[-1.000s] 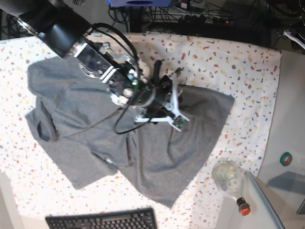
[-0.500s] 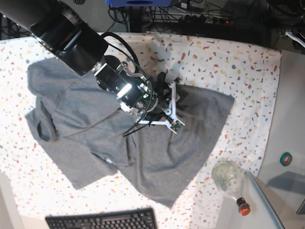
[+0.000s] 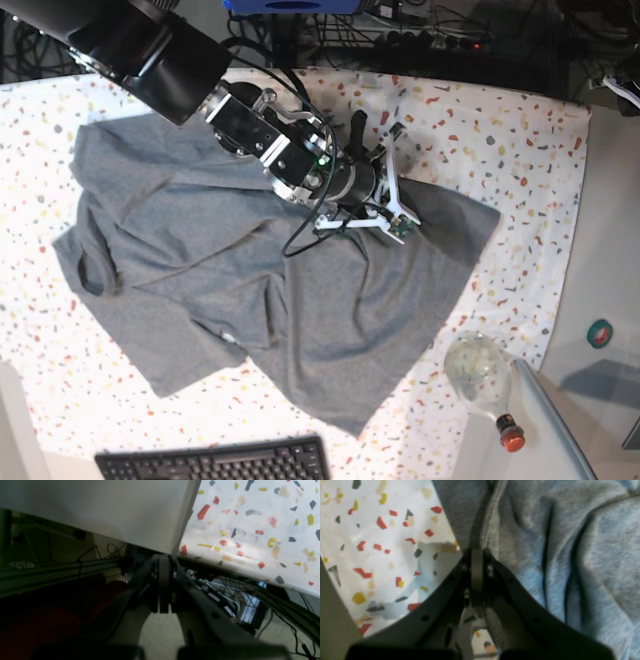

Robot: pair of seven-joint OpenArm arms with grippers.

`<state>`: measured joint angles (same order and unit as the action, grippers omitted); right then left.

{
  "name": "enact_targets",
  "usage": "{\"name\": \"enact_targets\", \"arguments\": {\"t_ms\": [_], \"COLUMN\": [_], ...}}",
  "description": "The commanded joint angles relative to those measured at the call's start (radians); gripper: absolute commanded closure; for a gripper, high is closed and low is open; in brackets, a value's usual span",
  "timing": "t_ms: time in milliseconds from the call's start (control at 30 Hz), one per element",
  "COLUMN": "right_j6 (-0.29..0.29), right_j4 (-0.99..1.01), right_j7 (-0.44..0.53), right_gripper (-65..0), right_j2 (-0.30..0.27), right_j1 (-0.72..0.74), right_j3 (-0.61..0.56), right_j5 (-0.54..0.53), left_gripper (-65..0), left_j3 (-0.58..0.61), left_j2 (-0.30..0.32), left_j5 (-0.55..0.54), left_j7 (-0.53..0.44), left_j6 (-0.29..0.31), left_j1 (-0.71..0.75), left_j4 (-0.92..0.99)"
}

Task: Layout the t-shirt on the table in an organized manner, then fold the t-shirt properly
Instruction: 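Reach the right gripper across and grasp the bunched t-shirt middle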

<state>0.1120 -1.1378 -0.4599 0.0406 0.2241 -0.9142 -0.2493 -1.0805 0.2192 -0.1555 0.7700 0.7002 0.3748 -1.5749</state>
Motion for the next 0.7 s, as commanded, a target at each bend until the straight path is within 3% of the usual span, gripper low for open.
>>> {"name": "enact_targets", "arguments": {"t_ms": [0, 167, 333, 667], "right_j6": [-0.004, -0.002, -0.004, -0.004], "right_j4": [-0.041, -0.206, -0.322, -0.221], "right_j7": [0.019, -0.021, -0.021, -0.021], "right_gripper": [0.0, 0.0, 0.0, 0.0], "right_j2": [0.0, -0.048, -0.133, -0.137], "right_j1": [0.005, -0.085, -0.15, -0.205], "right_j3": [0.004, 0.0, -0.067, -0.118], "right_j5": [-0.002, -0.002, -0.002, -0.008], "left_gripper": [0.0, 0.0, 0.0, 0.0], "left_j3": [-0.003, -0.002, 0.001, 0.003], "left_j2": [0.019, 0.024, 0.024, 0.023], "left_j5": [0.007, 0.11, 0.155, 0.15], "left_j7": [-0.017, -0.02, -0.017, -0.017], "left_j6": [-0.002, -0.002, -0.002, -0.002], "left_j1": [-0.001, -0.032, -0.063, -0.089], "left_j4": [-0.014, -0.014, -0.014, 0.034]}}
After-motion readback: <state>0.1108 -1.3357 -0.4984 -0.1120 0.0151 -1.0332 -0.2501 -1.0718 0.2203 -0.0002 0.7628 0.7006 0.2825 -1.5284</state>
